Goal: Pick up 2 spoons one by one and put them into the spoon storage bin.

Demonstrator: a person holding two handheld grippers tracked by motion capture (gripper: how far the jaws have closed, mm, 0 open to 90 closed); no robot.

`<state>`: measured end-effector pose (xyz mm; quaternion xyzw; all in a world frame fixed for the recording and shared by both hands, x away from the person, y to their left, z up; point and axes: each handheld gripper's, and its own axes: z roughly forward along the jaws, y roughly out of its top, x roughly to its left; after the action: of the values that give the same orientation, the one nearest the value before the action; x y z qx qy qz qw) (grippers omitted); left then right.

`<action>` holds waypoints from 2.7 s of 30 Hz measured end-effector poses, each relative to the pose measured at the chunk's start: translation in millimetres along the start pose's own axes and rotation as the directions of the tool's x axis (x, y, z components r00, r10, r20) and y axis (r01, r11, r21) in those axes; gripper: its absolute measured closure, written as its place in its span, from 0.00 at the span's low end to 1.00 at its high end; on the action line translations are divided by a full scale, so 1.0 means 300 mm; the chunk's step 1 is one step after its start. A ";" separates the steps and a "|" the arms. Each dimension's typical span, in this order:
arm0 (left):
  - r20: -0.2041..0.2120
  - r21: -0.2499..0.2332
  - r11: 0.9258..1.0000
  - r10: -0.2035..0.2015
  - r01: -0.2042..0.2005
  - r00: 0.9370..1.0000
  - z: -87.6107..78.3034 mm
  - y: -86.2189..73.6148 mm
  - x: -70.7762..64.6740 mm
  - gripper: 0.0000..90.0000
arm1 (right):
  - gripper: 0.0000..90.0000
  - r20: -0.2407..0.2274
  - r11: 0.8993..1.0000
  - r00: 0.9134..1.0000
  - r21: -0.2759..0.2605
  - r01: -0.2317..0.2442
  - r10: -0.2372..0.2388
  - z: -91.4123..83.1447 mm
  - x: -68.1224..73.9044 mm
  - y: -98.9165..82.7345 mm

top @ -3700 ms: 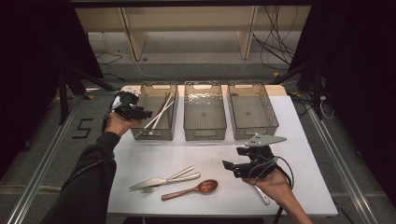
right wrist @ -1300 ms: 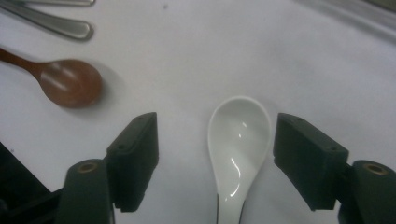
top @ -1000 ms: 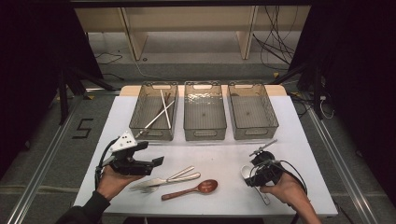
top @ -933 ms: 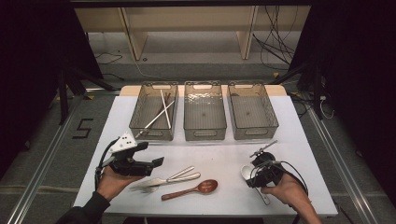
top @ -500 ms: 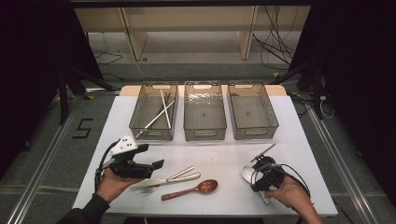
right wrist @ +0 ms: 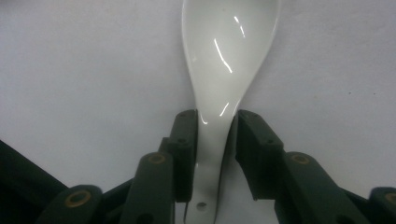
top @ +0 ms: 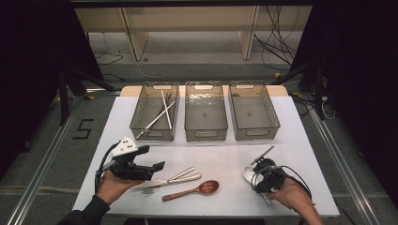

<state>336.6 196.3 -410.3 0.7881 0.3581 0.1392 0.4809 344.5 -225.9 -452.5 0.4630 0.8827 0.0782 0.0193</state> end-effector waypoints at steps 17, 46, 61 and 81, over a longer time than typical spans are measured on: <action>-0.009 0.000 1.000 0.010 -0.010 1.000 0.002 -0.002 0.002 0.17 | 0.83 0.021 0.998 0.998 -0.014 0.056 -0.055 -0.005 -0.006 0.001; -0.012 0.002 1.000 0.009 -0.009 1.000 0.003 -0.003 0.003 0.17 | 0.83 -0.013 0.987 0.999 -0.160 0.033 -0.035 -0.064 -0.028 0.006; -0.017 0.010 1.000 0.006 -0.006 1.000 0.005 -0.005 0.010 0.17 | 0.83 -0.033 0.956 0.998 -0.290 0.047 -0.059 -0.137 -0.024 0.084; -0.021 -0.020 1.000 0.003 -0.003 1.000 -0.008 0.001 0.011 0.17 | 0.83 -0.024 0.895 0.999 -0.445 0.030 -0.045 -0.247 -0.063 0.291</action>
<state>337.5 200.1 -409.2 0.7823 0.3605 0.1520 0.4846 418.4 -201.6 -366.4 0.4279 0.8505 0.2850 0.1109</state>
